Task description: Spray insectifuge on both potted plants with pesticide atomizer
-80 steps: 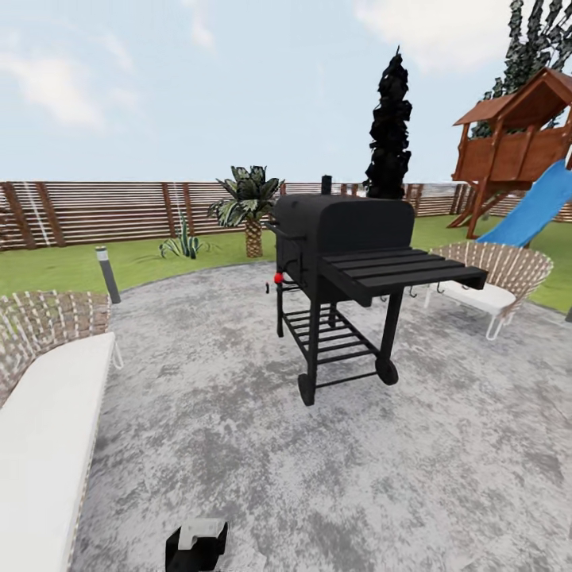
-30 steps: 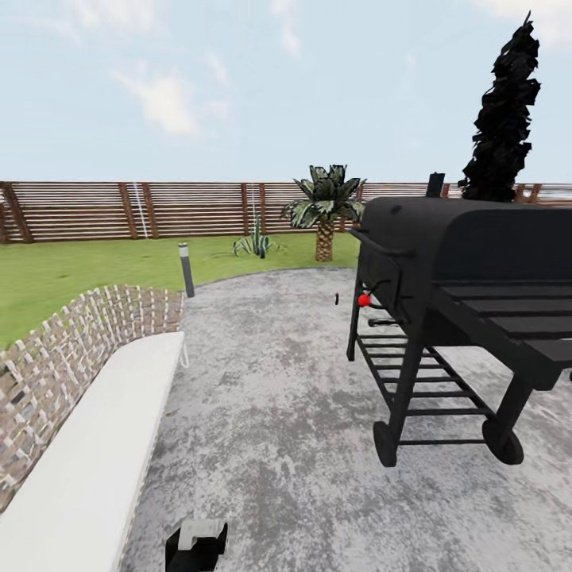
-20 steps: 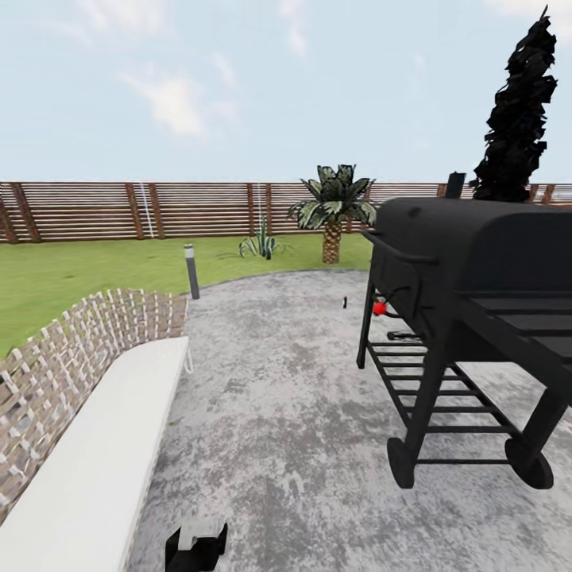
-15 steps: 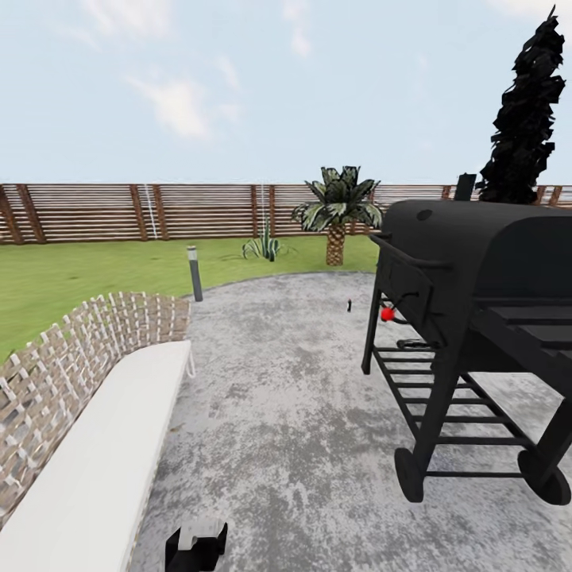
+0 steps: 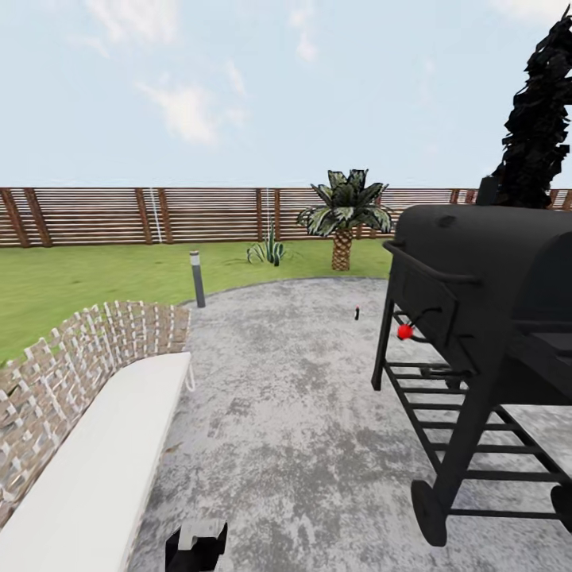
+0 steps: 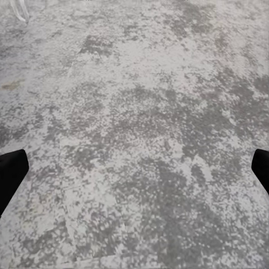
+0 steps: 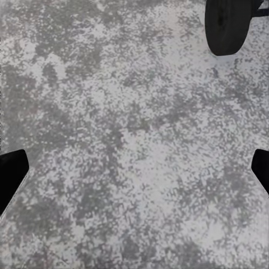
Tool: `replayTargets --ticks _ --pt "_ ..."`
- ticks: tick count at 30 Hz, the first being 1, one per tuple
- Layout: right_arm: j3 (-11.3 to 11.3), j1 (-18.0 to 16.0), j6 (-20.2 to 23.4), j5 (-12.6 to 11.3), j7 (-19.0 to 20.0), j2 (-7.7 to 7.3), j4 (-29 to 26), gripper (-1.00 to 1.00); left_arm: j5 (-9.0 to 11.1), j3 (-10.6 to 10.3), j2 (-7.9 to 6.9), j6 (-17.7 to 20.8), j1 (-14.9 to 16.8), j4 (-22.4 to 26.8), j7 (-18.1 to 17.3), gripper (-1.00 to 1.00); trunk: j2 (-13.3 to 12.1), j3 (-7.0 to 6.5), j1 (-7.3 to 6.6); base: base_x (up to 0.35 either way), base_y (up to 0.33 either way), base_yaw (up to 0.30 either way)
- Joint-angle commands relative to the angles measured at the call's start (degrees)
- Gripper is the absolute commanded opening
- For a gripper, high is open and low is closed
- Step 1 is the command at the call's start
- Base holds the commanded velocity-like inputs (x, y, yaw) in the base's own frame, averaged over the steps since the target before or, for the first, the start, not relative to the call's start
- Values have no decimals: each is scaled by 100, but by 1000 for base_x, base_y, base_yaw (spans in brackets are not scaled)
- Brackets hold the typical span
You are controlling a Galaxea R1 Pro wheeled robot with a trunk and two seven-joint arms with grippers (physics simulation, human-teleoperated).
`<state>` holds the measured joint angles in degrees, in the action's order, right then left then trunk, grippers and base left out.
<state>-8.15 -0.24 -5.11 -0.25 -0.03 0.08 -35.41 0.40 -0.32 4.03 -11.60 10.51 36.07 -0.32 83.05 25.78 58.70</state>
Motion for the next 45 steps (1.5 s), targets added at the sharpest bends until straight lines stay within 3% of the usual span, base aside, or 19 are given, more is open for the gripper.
replayTargets --ticks 1,45 --pt "-4 -2 -17 -2 4 1 2 100 4 -3 -1 -17 3 -3 -3 100 2 6 3 333 0 0" --pt "-16 -2 -25 -19 -7 -8 34 100 4 -4 -2 -17 3 -3 -3 100 2 5 3 333 0 0"
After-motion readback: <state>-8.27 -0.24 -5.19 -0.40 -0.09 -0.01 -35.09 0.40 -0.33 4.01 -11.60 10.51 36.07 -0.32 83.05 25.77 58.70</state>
